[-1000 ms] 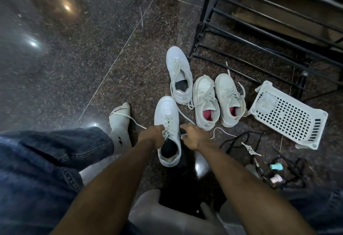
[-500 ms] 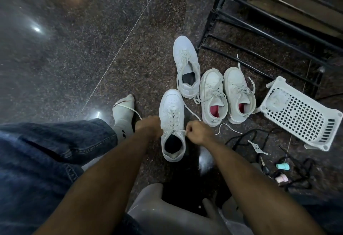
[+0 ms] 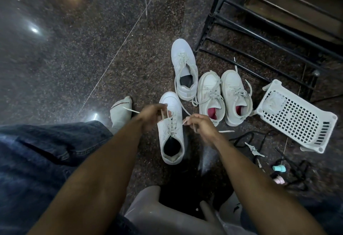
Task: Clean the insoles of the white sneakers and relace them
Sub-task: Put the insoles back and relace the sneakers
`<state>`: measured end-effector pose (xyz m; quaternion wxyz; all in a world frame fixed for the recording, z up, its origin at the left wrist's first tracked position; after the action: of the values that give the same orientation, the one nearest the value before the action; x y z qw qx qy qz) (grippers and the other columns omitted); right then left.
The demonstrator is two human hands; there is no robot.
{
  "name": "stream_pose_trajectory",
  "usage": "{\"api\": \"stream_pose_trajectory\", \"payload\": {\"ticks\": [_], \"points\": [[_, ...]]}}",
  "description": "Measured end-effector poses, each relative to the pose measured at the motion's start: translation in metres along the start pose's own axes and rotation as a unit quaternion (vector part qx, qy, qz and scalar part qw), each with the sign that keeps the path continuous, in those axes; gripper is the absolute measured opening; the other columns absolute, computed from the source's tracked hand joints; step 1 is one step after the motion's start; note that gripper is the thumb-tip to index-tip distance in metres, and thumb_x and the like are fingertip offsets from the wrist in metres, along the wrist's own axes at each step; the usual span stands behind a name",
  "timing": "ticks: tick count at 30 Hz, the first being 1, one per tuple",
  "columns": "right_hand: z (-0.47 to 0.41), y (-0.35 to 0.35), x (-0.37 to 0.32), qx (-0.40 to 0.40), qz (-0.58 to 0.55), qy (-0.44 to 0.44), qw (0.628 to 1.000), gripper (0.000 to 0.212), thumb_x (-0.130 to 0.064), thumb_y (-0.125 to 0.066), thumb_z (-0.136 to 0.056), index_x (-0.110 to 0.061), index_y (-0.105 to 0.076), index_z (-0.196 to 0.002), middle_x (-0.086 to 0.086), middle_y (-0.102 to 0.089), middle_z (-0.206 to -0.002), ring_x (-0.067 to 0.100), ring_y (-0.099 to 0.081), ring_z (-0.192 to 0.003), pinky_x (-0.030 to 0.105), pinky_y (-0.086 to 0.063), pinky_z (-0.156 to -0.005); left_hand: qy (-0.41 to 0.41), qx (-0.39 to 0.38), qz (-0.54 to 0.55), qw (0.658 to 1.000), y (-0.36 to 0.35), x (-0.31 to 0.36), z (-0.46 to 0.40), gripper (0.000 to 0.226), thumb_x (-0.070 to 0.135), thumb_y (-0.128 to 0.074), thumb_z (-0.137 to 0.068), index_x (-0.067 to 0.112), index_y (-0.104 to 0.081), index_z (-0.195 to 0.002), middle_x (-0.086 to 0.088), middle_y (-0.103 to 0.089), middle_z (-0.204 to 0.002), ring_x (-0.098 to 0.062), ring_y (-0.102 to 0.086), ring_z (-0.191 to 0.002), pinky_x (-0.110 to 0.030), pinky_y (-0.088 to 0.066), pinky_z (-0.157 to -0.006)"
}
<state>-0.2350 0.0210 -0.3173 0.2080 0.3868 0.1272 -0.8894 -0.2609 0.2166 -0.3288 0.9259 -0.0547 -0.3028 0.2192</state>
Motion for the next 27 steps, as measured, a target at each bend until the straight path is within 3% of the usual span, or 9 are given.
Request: {"api": "stream_pose_trajectory", "payload": {"ticks": [4, 8, 12, 16, 19, 21, 23, 25, 27], "points": [[-0.005, -0.01, 0.002, 0.009, -0.285, 0.0, 0.959, 0.018, -0.006, -0.048, -0.094, -0.009, -0.053, -0.077, 0.014, -0.07, -0.089, 0.029, -0.065, -0.097, 0.041, -0.047, -0.1, 0.0, 0.036, 0.283, 0.958, -0.027, -0.036, -0.01, 0.014, 0.019, -0.049, -0.099, 0.013, -0.061, -0.101, -0.005, -0.069, -0.097, -0.02, -0.069, -0.088, -0.032, -0.054, -0.079], [-0.017, -0.015, 0.002, 0.06, -0.339, 0.001, 0.939, 0.024, -0.013, -0.045, -0.095, -0.011, -0.049, -0.072, 0.005, -0.05, -0.06, 0.018, -0.051, -0.056, 0.036, -0.049, -0.07, -0.02, 0.093, 0.292, 0.952, -0.027, -0.06, -0.017, 0.032, 0.006, -0.047, -0.098, 0.02, -0.054, -0.126, -0.003, -0.064, -0.088, -0.012, -0.056, -0.057, -0.024, -0.048, -0.052], [-0.025, 0.0, 0.016, 0.163, -0.324, -0.046, 0.931, 0.027, -0.013, -0.043, -0.096, -0.015, -0.045, -0.069, -0.002, -0.038, -0.051, 0.012, -0.03, -0.043, 0.028, -0.028, -0.049, 0.004, 0.151, 0.264, 0.952, -0.007, -0.064, -0.024, 0.05, -0.001, -0.044, -0.097, 0.023, -0.045, -0.141, -0.003, -0.06, -0.086, -0.006, -0.04, -0.041, -0.017, -0.029, -0.035], [-0.02, 0.003, 0.03, 0.193, -0.392, -0.083, 0.896, 0.03, -0.017, -0.043, -0.097, -0.017, -0.044, -0.068, -0.003, -0.04, -0.051, 0.011, -0.032, -0.044, 0.027, -0.031, -0.053, -0.043, 0.152, 0.045, 0.986, -0.015, -0.066, -0.023, 0.051, -0.004, -0.048, -0.092, 0.013, -0.049, -0.141, -0.004, -0.064, -0.082, -0.008, -0.039, -0.041, -0.018, -0.03, -0.036], [-0.012, -0.006, 0.019, 0.171, -0.484, -0.078, 0.855, 0.03, -0.02, -0.044, -0.098, -0.016, -0.047, -0.069, 0.001, -0.049, -0.059, 0.015, -0.043, -0.056, 0.03, -0.043, -0.07, -0.15, 0.078, -0.226, 0.959, -0.03, -0.061, -0.018, 0.052, 0.005, -0.058, -0.089, 0.015, -0.053, -0.139, 0.002, -0.066, -0.096, -0.01, -0.055, -0.073, -0.026, -0.048, -0.07], [-0.008, -0.011, 0.006, 0.155, -0.529, -0.07, 0.831, 0.028, -0.019, -0.045, -0.097, -0.013, -0.05, -0.071, 0.005, -0.057, -0.069, 0.019, -0.055, -0.068, 0.037, -0.049, -0.084, -0.179, 0.008, -0.417, 0.891, -0.037, -0.059, -0.013, 0.047, 0.013, -0.067, -0.083, 0.023, -0.061, -0.128, 0.006, -0.065, -0.106, -0.01, -0.056, -0.09, -0.026, -0.045, -0.083], [-0.004, -0.019, -0.009, 0.141, -0.539, -0.067, 0.828, 0.024, -0.016, -0.047, -0.097, -0.01, -0.053, -0.075, 0.011, -0.064, -0.081, 0.024, -0.062, -0.082, 0.041, -0.048, -0.095, -0.178, -0.024, -0.499, 0.848, -0.04, -0.058, -0.01, 0.027, 0.022, -0.074, -0.078, 0.028, -0.068, -0.104, 0.009, -0.065, -0.095, -0.01, -0.058, -0.087, -0.025, -0.043, -0.077], [-0.002, -0.025, -0.019, 0.13, -0.538, -0.06, 0.831, 0.019, -0.014, -0.048, -0.097, -0.007, -0.056, -0.082, 0.014, -0.067, -0.091, 0.028, -0.064, -0.095, 0.043, -0.045, -0.101, -0.158, -0.025, -0.467, 0.87, -0.04, -0.059, -0.013, 0.015, 0.022, -0.074, -0.08, 0.034, -0.066, -0.073, 0.018, -0.06, -0.069, -0.005, -0.053, -0.067, -0.026, -0.039, -0.068], [-0.002, -0.027, -0.023, 0.111, -0.531, -0.045, 0.839, 0.015, -0.013, -0.048, -0.097, -0.005, -0.06, -0.092, 0.013, -0.069, -0.102, 0.028, -0.064, -0.105, 0.041, -0.044, -0.103, -0.125, -0.007, -0.365, 0.922, -0.038, -0.06, -0.019, 0.04, 0.015, -0.069, -0.085, 0.03, -0.059, -0.05, 0.019, -0.048, -0.046, -0.003, -0.042, -0.053, -0.027, -0.033, -0.061]]}}
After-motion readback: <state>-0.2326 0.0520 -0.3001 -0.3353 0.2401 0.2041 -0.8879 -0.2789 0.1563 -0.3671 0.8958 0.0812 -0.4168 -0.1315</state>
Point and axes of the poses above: each hand's wrist, its own z-axis away from the middle knuckle, its own y-axis out of the back of the hand, x = y × z, the point moved 2 cm from there along -z, towards the middle knuckle
